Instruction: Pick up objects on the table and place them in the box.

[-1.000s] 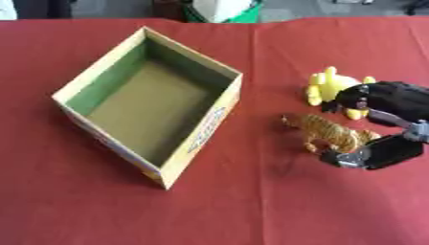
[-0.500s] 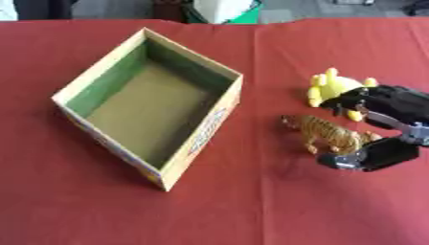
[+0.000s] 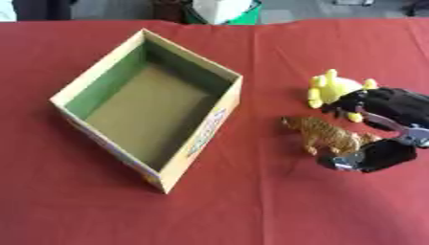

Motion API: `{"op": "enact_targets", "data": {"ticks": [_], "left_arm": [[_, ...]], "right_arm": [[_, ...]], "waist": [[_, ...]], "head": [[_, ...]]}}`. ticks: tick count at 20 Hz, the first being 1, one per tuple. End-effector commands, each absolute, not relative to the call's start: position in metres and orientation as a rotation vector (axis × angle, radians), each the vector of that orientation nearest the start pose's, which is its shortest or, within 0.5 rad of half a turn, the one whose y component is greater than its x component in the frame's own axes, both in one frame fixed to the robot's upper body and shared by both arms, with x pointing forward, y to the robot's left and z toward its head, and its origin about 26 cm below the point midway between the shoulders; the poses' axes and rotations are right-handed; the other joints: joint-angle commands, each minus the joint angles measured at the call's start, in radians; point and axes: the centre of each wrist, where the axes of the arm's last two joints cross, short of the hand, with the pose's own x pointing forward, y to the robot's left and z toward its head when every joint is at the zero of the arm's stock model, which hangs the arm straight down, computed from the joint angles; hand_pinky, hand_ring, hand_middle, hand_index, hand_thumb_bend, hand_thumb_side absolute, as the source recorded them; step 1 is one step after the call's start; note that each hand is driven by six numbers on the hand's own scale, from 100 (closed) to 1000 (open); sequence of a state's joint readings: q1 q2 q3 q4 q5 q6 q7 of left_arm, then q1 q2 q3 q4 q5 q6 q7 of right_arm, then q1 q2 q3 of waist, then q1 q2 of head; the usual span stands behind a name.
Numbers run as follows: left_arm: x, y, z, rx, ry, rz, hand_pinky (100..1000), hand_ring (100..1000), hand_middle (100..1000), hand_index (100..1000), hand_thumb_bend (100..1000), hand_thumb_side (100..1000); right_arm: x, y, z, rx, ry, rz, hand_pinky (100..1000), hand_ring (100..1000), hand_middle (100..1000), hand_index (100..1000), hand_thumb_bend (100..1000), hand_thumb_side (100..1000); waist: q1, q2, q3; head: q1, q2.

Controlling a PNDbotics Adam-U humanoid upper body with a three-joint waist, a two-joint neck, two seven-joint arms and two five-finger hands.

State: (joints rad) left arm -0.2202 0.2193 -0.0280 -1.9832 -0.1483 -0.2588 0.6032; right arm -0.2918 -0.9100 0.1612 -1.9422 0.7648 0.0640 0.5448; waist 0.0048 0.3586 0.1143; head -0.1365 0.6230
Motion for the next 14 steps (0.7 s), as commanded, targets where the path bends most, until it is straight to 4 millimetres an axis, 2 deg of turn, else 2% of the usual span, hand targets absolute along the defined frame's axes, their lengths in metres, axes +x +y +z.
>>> {"op": "enact_targets", "data": {"ticks": [1,7,9,11,14], "left_arm": [[0.292,0.244,0.171,0.431,-2.519,0.327,784,631,693,798,100,955],[0.292,0.243,0.171,0.425,-2.52,0.324,785,630,693,798,100,954],[0.293,0.243,0.171,0.424,-2.521,0.324,785,630,693,798,100,955],[0.293,0.243,0.171,0.422,-2.521,0.325,785,630,693,798,100,956],[0.293,0.243,0.171,0.421,-2.52,0.327,785,630,692,798,100,956]], "right_arm": [[0.301,-0.319,0.233,-1.097,-1.229,1.703,620,785,687,865,507,785],[0.308,-0.324,0.227,-1.089,-1.185,1.71,616,782,680,853,442,744],[0.31,-0.325,0.225,-1.083,-1.174,1.713,615,780,677,851,410,689],[0.312,-0.325,0.223,-1.064,-1.17,1.721,615,774,666,844,412,590],[0.312,-0.325,0.223,-1.042,-1.176,1.73,606,756,639,815,389,540]], "waist": [[0.001,-0.014,0.002],[0.001,-0.009,0.006],[0.001,-0.008,0.007],[0.0,-0.008,0.008],[0.0,-0.008,0.009]], "head": [[-0.007,-0.012],[-0.011,-0.016],[-0.012,-0.016],[-0.013,-0.015],[-0.014,-0.016]]}}
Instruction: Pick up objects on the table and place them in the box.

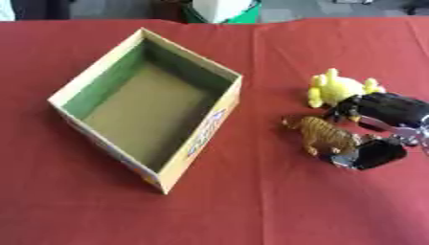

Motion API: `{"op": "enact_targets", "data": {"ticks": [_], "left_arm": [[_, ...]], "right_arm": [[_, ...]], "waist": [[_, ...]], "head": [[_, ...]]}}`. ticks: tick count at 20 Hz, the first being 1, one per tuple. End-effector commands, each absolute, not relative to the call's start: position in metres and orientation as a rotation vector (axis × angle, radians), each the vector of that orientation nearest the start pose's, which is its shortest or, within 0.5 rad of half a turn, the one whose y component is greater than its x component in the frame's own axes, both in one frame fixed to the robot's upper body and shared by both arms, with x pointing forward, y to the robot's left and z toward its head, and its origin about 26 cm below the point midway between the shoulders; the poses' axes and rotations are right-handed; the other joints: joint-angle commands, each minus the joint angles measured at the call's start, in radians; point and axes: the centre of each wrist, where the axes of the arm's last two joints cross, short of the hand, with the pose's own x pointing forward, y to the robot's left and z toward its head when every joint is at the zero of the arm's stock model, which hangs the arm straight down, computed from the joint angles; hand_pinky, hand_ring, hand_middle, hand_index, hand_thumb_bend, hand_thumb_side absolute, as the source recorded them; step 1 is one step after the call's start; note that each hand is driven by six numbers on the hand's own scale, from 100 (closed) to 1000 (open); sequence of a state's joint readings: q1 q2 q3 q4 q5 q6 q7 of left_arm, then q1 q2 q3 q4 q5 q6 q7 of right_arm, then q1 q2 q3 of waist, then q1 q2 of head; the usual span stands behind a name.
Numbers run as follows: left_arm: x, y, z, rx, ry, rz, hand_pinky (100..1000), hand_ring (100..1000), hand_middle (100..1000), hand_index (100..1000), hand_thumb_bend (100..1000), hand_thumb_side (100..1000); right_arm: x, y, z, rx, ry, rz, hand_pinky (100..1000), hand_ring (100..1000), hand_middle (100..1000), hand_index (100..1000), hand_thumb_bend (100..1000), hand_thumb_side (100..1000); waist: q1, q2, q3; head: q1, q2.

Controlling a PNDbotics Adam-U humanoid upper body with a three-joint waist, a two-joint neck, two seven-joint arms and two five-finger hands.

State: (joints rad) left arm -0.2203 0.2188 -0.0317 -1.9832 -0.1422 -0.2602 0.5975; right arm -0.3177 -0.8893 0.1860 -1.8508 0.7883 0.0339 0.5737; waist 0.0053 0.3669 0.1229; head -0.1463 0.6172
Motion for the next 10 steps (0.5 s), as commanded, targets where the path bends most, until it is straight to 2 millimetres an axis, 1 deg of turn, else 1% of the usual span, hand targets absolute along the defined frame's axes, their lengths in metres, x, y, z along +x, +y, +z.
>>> {"op": "enact_targets", "data": {"ticks": [1,2,3,4,5,6,8,10], "left_arm": [[0.2926,0.243,0.1715,0.42,-2.52,0.327,785,630,692,797,100,956],[0.2926,0.2429,0.1715,0.419,-2.52,0.327,785,630,692,797,100,956],[0.2926,0.2428,0.1715,0.419,-2.52,0.327,785,630,692,797,100,956],[0.2926,0.2428,0.1715,0.418,-2.52,0.327,786,630,692,797,100,957],[0.2926,0.2427,0.1714,0.418,-2.519,0.328,786,630,692,797,100,956],[0.2926,0.2427,0.1713,0.417,-2.518,0.328,786,630,692,797,100,955],[0.2926,0.2426,0.1714,0.417,-2.518,0.329,786,630,693,797,100,956],[0.2927,0.2427,0.1716,0.416,-2.519,0.33,786,630,693,797,100,955]], "right_arm": [[0.3124,-0.3244,0.2228,-1.039,-1.183,1.729,594,741,621,790,342,528],[0.3124,-0.3241,0.2232,-1.039,-1.19,1.727,592,738,619,786,333,528],[0.3123,-0.3235,0.2238,-1.043,-1.202,1.722,570,710,596,750,243,524],[0.3122,-0.3229,0.2243,-1.046,-1.214,1.717,560,699,588,724,180,539],[0.3121,-0.3222,0.2247,-1.051,-1.227,1.711,546,691,586,694,100,505],[0.3119,-0.3215,0.225,-1.055,-1.238,1.706,542,690,589,684,100,484],[0.3117,-0.3205,0.2248,-1.059,-1.253,1.699,524,684,593,664,100,415],[0.3119,-0.3199,0.2243,-1.058,-1.261,1.696,507,678,589,652,100,385]], "waist": [[-0.001,-0.017,0.0],[-0.002,-0.017,0.001],[-0.002,-0.017,0.001],[-0.003,-0.017,0.001],[-0.003,-0.018,0.001],[-0.004,-0.018,0.002],[-0.004,-0.019,0.003],[-0.005,-0.02,0.004]], "head": [[-0.004,-0.01],[-0.004,-0.011],[-0.004,-0.012],[-0.004,-0.012],[-0.004,-0.011],[-0.005,-0.012],[-0.005,-0.013],[-0.006,-0.013]]}}
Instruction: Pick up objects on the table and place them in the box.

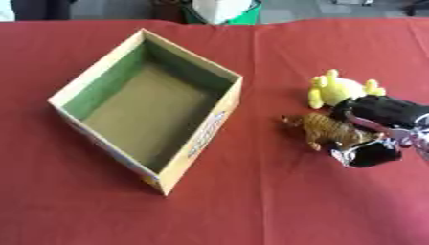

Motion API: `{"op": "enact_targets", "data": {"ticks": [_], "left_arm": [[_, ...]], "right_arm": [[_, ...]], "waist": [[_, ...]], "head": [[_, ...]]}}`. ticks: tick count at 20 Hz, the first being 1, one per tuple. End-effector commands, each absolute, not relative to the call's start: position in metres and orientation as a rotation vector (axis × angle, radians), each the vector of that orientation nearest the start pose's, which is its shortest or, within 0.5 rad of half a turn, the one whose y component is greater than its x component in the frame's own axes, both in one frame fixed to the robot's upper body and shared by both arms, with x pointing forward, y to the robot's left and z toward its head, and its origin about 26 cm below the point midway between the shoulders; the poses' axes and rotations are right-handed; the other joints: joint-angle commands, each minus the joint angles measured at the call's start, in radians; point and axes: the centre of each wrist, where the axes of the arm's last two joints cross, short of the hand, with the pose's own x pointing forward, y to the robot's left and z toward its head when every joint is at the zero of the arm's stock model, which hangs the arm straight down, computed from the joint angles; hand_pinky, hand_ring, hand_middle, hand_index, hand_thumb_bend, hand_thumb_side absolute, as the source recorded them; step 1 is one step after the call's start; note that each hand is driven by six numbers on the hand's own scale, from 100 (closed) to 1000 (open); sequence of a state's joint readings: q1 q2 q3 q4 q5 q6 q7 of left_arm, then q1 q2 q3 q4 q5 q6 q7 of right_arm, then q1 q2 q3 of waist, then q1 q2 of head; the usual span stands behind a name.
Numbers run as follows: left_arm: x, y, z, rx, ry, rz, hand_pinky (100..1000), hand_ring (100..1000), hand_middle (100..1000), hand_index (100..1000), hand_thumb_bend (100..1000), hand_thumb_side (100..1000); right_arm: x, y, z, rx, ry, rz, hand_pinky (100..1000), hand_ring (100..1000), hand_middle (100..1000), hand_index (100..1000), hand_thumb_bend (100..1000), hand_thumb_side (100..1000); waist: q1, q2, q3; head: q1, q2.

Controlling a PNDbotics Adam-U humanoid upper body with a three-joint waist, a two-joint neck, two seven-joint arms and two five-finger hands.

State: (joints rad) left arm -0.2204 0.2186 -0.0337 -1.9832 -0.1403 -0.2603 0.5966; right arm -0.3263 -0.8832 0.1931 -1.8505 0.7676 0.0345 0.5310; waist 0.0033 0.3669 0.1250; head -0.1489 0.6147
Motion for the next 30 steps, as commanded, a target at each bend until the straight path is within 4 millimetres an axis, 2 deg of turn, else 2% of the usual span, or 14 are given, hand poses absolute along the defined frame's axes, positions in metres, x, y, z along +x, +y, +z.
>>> {"op": "enact_targets", "data": {"ticks": [1,6,7,10,22,25,30], "left_arm": [[0.293,0.243,0.172,0.416,-2.519,0.33,786,630,693,797,100,956],[0.293,0.243,0.171,0.413,-2.517,0.332,786,629,693,796,100,957],[0.293,0.242,0.171,0.413,-2.518,0.332,786,630,693,796,100,956],[0.293,0.243,0.172,0.412,-2.518,0.333,786,629,693,795,100,954],[0.292,0.243,0.171,0.413,-2.513,0.335,785,628,692,792,100,952],[0.292,0.243,0.171,0.414,-2.511,0.333,784,628,692,792,100,951],[0.292,0.244,0.171,0.414,-2.51,0.33,784,629,692,792,100,950]], "right_arm": [[0.312,-0.32,0.224,-1.058,-1.265,1.694,499,670,582,641,100,383],[0.312,-0.319,0.223,-1.055,-1.274,1.685,489,659,572,616,100,355],[0.312,-0.319,0.223,-1.054,-1.277,1.685,481,651,564,595,100,292],[0.312,-0.318,0.224,-1.048,-1.29,1.679,470,636,547,569,100,251],[0.299,-0.307,0.247,-1.087,-1.419,1.679,443,611,524,524,100,319],[0.293,-0.303,0.258,-1.094,-1.46,1.692,442,611,526,520,100,320],[0.292,-0.302,0.274,-1.117,-1.511,1.715,431,608,530,461,100,288]], "waist": [[-0.003,-0.02,0.002],[-0.005,-0.02,0.002],[-0.006,-0.02,0.002],[-0.007,-0.021,0.002],[-0.011,-0.034,-0.002],[-0.013,-0.039,-0.002],[-0.016,-0.046,0.002]], "head": [[-0.003,-0.011],[-0.005,-0.011],[-0.005,-0.012],[-0.004,-0.014],[0.002,-0.007],[0.003,-0.005],[0.005,-0.002]]}}
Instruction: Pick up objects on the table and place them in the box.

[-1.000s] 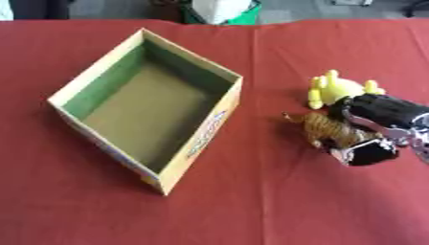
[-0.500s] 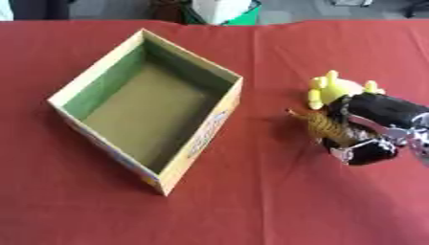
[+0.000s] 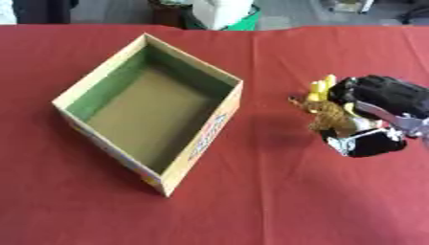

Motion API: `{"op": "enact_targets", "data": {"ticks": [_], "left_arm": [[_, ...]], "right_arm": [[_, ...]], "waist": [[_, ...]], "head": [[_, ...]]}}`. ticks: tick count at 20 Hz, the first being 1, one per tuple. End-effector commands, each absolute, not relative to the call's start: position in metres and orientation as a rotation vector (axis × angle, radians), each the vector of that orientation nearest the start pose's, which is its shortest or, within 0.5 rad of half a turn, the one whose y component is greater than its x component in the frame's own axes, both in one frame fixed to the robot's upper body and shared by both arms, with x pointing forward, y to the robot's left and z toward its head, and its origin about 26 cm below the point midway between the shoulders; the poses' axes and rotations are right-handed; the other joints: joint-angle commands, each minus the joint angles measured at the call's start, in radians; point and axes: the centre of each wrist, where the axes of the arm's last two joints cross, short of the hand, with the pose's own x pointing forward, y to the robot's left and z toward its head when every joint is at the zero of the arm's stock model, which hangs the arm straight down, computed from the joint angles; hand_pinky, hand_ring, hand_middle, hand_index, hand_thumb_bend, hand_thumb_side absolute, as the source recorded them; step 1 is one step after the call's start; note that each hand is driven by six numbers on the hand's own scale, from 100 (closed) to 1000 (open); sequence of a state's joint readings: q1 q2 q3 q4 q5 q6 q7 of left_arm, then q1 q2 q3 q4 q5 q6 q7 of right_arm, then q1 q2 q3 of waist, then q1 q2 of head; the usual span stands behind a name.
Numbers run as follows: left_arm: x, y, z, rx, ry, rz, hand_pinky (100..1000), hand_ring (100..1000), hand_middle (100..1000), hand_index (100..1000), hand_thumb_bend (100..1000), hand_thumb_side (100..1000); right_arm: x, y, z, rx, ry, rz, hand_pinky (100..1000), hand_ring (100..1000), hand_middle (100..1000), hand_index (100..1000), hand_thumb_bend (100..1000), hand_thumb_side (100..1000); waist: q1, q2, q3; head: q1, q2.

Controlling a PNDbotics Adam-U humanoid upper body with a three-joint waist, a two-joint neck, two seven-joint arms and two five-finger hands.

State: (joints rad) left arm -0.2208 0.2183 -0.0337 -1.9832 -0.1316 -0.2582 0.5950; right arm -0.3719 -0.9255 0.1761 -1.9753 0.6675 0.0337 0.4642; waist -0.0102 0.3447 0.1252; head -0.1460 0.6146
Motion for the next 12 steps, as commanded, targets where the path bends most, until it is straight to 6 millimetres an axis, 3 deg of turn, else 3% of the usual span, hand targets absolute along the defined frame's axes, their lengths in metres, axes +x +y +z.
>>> {"op": "enact_targets", "data": {"ticks": [1,7,8,9,12], "left_arm": [[0.292,0.244,0.171,0.413,-2.51,0.329,784,629,692,792,100,950],[0.292,0.243,0.17,0.408,-2.508,0.32,783,629,692,792,100,948],[0.292,0.243,0.171,0.407,-2.508,0.317,783,629,692,792,100,948],[0.292,0.243,0.171,0.406,-2.508,0.314,783,629,692,791,100,947],[0.292,0.243,0.171,0.4,-2.51,0.303,783,629,691,791,100,947]], "right_arm": [[0.292,-0.302,0.277,-1.128,-1.521,1.721,428,607,529,446,100,287],[0.292,-0.296,0.299,-1.186,-1.57,1.787,427,613,531,415,100,284],[0.292,-0.293,0.304,-1.191,-1.577,1.8,427,614,531,415,100,382],[0.292,-0.291,0.309,-1.194,-1.584,1.81,427,614,530,414,100,282],[0.292,-0.281,0.325,-1.196,-1.616,1.831,427,616,526,411,100,284]], "waist": [[-0.004,-0.025,0.003],[-0.012,-0.032,0.014],[-0.014,-0.034,0.016],[-0.016,-0.036,0.019],[-0.022,-0.041,0.027]], "head": [[0.003,-0.001],[-0.001,0.004],[-0.002,0.005],[-0.003,0.006],[-0.01,0.008]]}}
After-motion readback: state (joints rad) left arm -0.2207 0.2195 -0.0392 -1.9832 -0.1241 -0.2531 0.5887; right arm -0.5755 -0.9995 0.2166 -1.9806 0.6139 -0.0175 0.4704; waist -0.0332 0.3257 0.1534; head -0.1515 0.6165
